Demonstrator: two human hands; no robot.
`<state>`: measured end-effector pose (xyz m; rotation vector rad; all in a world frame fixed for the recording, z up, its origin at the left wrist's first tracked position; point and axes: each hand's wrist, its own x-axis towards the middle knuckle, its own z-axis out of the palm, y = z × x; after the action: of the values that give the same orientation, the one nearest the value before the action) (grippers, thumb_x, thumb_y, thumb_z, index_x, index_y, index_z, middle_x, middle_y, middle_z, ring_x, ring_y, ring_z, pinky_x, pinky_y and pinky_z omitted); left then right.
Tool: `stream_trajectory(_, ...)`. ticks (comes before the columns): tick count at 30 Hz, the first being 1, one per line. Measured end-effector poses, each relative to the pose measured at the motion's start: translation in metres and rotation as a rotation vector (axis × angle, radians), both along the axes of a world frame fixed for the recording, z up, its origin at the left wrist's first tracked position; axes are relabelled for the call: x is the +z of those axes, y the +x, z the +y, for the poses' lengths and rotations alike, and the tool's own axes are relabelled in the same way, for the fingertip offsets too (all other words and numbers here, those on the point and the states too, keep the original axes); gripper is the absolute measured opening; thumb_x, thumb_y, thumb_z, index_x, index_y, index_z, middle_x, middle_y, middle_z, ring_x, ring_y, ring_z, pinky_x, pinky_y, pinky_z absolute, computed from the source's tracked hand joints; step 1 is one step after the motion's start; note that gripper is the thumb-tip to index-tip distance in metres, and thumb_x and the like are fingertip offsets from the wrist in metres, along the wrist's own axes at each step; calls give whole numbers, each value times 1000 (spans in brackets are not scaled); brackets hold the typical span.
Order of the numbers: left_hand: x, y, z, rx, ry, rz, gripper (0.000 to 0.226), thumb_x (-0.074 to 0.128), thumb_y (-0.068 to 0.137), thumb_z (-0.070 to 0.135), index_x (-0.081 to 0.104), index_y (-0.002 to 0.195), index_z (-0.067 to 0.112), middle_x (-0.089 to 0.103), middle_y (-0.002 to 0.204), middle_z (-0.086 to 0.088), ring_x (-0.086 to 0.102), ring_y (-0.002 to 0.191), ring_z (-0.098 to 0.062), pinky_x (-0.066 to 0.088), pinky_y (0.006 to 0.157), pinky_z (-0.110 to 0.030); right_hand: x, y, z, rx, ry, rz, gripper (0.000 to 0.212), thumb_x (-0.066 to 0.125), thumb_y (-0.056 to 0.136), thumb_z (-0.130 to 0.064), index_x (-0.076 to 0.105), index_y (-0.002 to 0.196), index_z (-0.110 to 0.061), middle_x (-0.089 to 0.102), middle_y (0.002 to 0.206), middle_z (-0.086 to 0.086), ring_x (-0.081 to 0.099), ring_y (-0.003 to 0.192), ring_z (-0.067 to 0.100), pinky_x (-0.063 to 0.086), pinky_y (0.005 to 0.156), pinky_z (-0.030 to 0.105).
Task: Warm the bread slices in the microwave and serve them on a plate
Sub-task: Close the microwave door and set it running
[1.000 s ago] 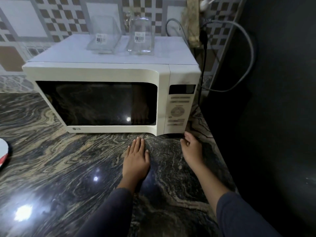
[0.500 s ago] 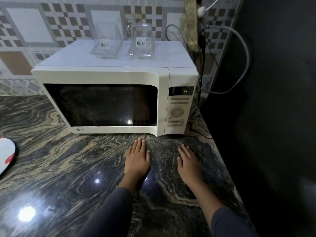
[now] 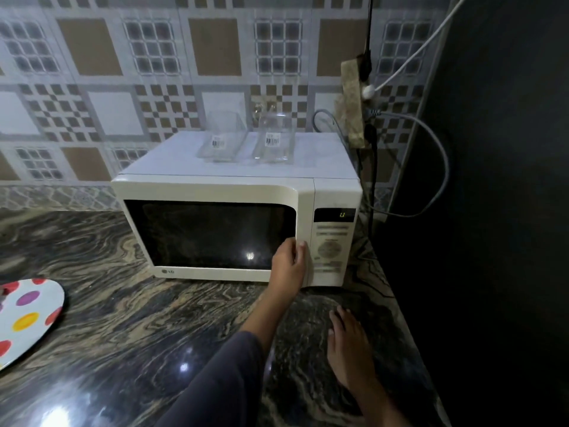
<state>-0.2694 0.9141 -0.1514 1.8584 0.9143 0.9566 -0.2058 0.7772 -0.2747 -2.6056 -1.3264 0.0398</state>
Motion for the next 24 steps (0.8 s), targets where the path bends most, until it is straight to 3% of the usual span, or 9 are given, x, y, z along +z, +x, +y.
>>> stream_trajectory(3,7,4,3,28,-7,-37,29,40,99,22,46,74,7,46,63,1,40,58,-6,27,57,-25,1,1,0,-19,-21,40,41,35,92,-30,74,98,-19,71,110,1,68,100,19,58,75,35)
stream_trajectory(5,4,3,6,28,-6,-18,31,40,99,23,45,73,7,45,63,-1,40,58,-10,27,56,-27,3,2,0,-6,3,41,26,65,76,-28,74,99,-18,71,109,2,68,100,20,58,76,36)
stream_trajectory(6,4,2,8,20,-10,-2,31,39,99,24,45,74,7,46,64,-3,41,60,-12,29,57,-28,5,1,1,5,2,58,29,68,72,-26,74,99,-17,71,110,2,68,100,21,58,76,37)
stream_trajectory(10,8,3,10,-21,-55,45,32,35,100,27,36,70,16,43,66,-1,41,62,-15,33,58,-29,1,2,3,-8,35,16,34,55,80,-23,70,110,-15,65,122,4,62,113,21,52,89,37)
stream_trajectory(12,8,4,6,-12,-46,52,34,33,101,26,32,67,20,40,66,1,38,60,-10,30,53,-20,0,1,4,9,23,61,42,43,95,-25,48,136,-17,41,147,2,36,138,20,32,111,37)
stream_trajectory(15,10,4,4,-8,-32,83,34,31,101,26,30,68,20,37,67,2,34,60,-8,26,53,-25,-2,1,5,-1,-5,75,49,22,101,-30,20,149,-21,12,158,-2,6,147,16,9,119,33)
stream_trajectory(18,15,1,1,-17,-10,102,34,30,101,24,30,67,19,36,66,2,33,59,-8,22,56,-30,1,-1,4,-25,-27,50,49,18,101,-31,14,150,-22,6,159,-4,2,147,14,6,119,34)
stream_trajectory(21,-2,-22,-23,5,76,35,29,30,101,23,38,76,10,42,70,0,40,63,-11,28,60,-29,3,-4,2,-45,5,46,50,17,100,-29,19,149,-20,11,158,-1,8,146,15,11,119,39)
stream_trajectory(24,-21,-63,-49,-8,120,2,33,30,101,28,43,86,2,51,81,-13,50,75,-21,37,68,-33,10,-8,-1,-43,-96,92,53,24,100,-31,12,150,-21,3,159,-4,4,147,15,8,117,39)
